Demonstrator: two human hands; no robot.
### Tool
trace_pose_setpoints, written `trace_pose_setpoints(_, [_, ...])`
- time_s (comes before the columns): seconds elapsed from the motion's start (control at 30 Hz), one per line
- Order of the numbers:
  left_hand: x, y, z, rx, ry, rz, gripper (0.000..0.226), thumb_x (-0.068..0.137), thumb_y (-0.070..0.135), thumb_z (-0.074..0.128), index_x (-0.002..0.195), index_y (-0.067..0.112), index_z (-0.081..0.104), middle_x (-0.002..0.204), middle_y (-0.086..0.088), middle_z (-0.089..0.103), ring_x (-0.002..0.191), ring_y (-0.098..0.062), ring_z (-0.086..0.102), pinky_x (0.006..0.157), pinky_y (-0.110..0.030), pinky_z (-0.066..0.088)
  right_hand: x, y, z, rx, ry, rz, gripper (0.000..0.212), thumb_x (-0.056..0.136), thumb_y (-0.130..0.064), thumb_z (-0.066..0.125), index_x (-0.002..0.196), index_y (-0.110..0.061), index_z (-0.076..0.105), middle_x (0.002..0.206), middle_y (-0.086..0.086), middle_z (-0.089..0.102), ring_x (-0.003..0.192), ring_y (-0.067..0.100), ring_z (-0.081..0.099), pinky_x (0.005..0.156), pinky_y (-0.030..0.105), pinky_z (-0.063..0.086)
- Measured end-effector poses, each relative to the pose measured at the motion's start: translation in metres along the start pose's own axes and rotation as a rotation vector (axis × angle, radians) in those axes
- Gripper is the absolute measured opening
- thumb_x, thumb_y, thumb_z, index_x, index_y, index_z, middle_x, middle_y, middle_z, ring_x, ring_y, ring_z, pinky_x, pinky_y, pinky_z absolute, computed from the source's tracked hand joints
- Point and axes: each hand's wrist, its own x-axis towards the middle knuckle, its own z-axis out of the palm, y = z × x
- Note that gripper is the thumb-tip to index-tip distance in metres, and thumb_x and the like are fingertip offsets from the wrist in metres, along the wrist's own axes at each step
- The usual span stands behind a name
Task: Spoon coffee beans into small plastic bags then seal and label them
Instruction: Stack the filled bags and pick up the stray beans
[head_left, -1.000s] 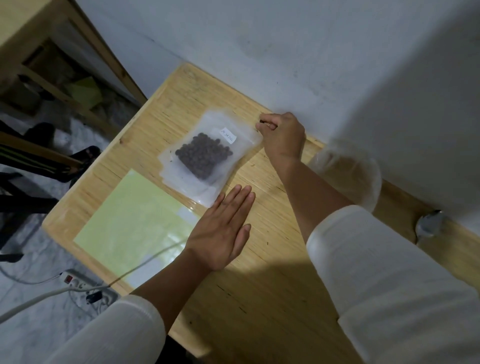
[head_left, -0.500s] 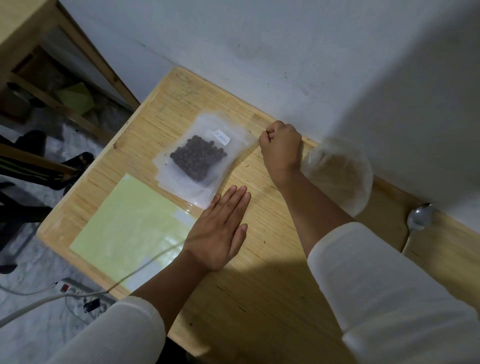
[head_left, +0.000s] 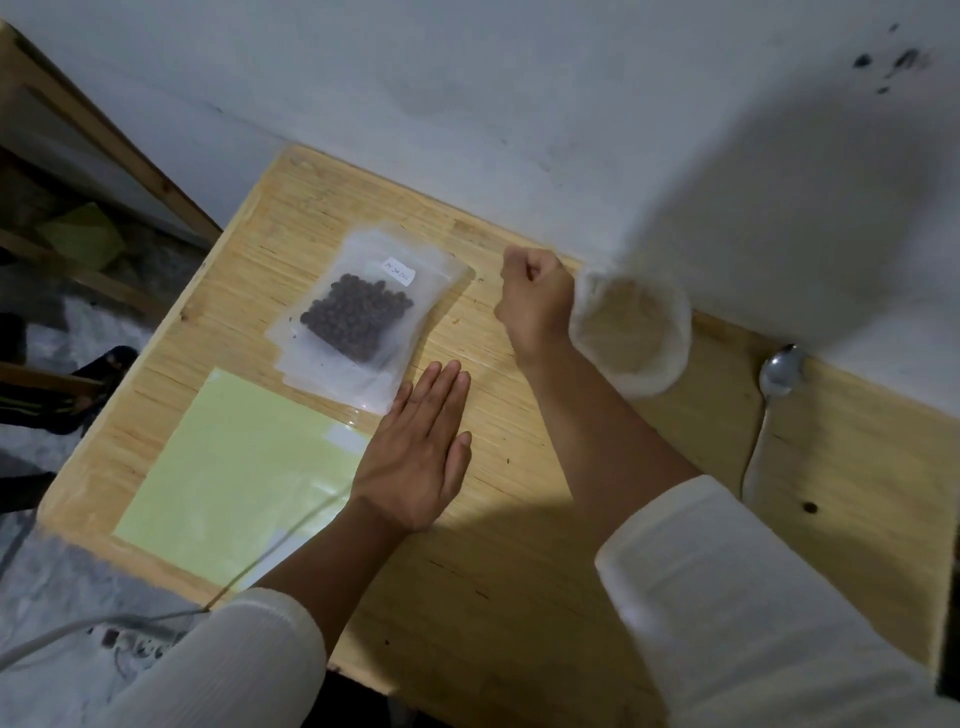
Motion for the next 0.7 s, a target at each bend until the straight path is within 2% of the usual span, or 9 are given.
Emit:
trace_pose_setpoints(0.07, [-0.001, 0.001, 0.000, 0.006, -0.012, -0.003, 0.057, 0.097, 0.034, 0.023, 0.149, 0.009, 0.019, 0.157, -0.006, 0.014, 0.146, -0.017, 0.004, 0.119, -0.034, 0.004, -0.019, -0.004, -0.005, 0.320, -0.024, 0.176, 0.023, 0.094, -0.009, 0.046, 0.072, -0.014, 0.050, 0.061, -0.002, 0.045, 0.044, 0.005, 0.037, 0.041, 0.020, 0.032])
trace_pose_setpoints(0.13, [-0.001, 0.002, 0.000, 0.013, -0.021, 0.001, 0.058, 0.097, 0.034, 0.022, 0.149, 0.009, 0.017, 0.157, -0.007, 0.011, 0.146, -0.017, 0.002, 0.118, -0.033, 0.001, -0.039, -0.005, -0.010, 0.525, -0.042, 0.296, 0.020, 0.090, -0.002, 0.043, 0.073, -0.009, 0.049, 0.064, 0.002, 0.048, 0.046, 0.007, 0.042, 0.040, 0.019, 0.031])
trace_pose_setpoints(0.2, [-0.001, 0.003, -0.001, 0.024, -0.035, 0.010, 0.060, 0.096, 0.036, 0.018, 0.149, 0.009, 0.013, 0.157, -0.008, 0.008, 0.146, -0.018, -0.001, 0.118, -0.035, 0.000, -0.056, -0.001, -0.016, 0.626, -0.049, 0.350, 0.017, 0.087, 0.001, 0.043, 0.075, -0.006, 0.051, 0.064, 0.005, 0.049, 0.051, 0.011, 0.045, 0.045, 0.021, 0.034])
trace_pose_setpoints(0.27, [0.000, 0.002, 0.000, 0.037, -0.054, 0.025, 0.062, 0.095, 0.038, 0.014, 0.149, 0.008, 0.009, 0.157, -0.009, 0.004, 0.146, -0.018, -0.004, 0.118, -0.038, 0.000, -0.072, 0.007, -0.024, 0.645, -0.023, 0.315, 0.016, 0.086, 0.000, 0.046, 0.075, -0.005, 0.056, 0.058, 0.002, 0.045, 0.049, 0.012, 0.041, 0.046, 0.022, 0.032])
trace_pose_setpoints(0.37, [0.002, 0.001, 0.000, 0.031, -0.100, 0.063, 0.065, 0.093, 0.041, 0.010, 0.149, 0.009, 0.004, 0.158, -0.009, -0.001, 0.145, -0.018, -0.009, 0.118, -0.039, -0.003, -0.095, 0.020, -0.037, 0.488, 0.094, 0.264, 0.024, 0.092, -0.015, 0.050, 0.071, -0.010, 0.061, 0.045, -0.005, 0.034, 0.042, 0.008, 0.031, 0.042, 0.020, 0.025])
trace_pose_setpoints(0.47, [0.003, 0.003, -0.003, 0.036, -0.114, 0.146, 0.068, 0.091, 0.041, 0.010, 0.149, 0.006, 0.007, 0.157, -0.011, 0.004, 0.145, -0.020, -0.005, 0.117, -0.039, -0.002, -0.121, 0.031, -0.053, 0.271, 0.284, 0.255, 0.026, 0.093, -0.029, 0.052, 0.074, -0.020, 0.067, 0.048, -0.009, 0.042, 0.046, 0.004, 0.037, 0.047, 0.019, 0.034])
trace_pose_setpoints(0.57, [0.003, 0.012, -0.005, 0.033, -0.138, 0.235, 0.070, 0.090, 0.043, 0.009, 0.149, 0.005, 0.011, 0.158, -0.012, 0.006, 0.145, -0.023, -0.003, 0.117, -0.040, -0.001, -0.145, 0.047, -0.072, 0.112, 0.519, 0.195, 0.018, 0.092, -0.027, 0.054, 0.091, -0.019, 0.071, 0.071, -0.015, 0.061, 0.070, 0.000, 0.056, 0.069, 0.018, 0.045])
trace_pose_setpoints(0.63, [0.000, 0.021, -0.002, -0.005, -0.175, 0.284, 0.072, 0.090, 0.045, 0.008, 0.150, 0.006, 0.009, 0.158, -0.011, 0.005, 0.145, -0.023, -0.003, 0.117, -0.039, -0.002, -0.163, 0.061, -0.089, 0.024, 0.709, 0.208, 0.020, 0.089, -0.026, 0.061, 0.101, -0.014, 0.071, 0.080, -0.005, 0.065, 0.077, 0.007, 0.058, 0.068, 0.018, 0.045])
trace_pose_setpoints(0.7, [-0.001, 0.031, 0.002, 0.009, -0.203, 0.328, 0.074, 0.087, 0.045, 0.003, 0.150, 0.006, 0.006, 0.158, -0.011, 0.004, 0.145, -0.023, -0.004, 0.116, -0.038, -0.003, -0.181, 0.073, -0.108, -0.074, 0.852, 0.233, 0.022, 0.087, -0.025, 0.063, 0.105, -0.014, 0.070, 0.084, -0.001, 0.065, 0.074, 0.008, 0.054, 0.065, 0.018, 0.044])
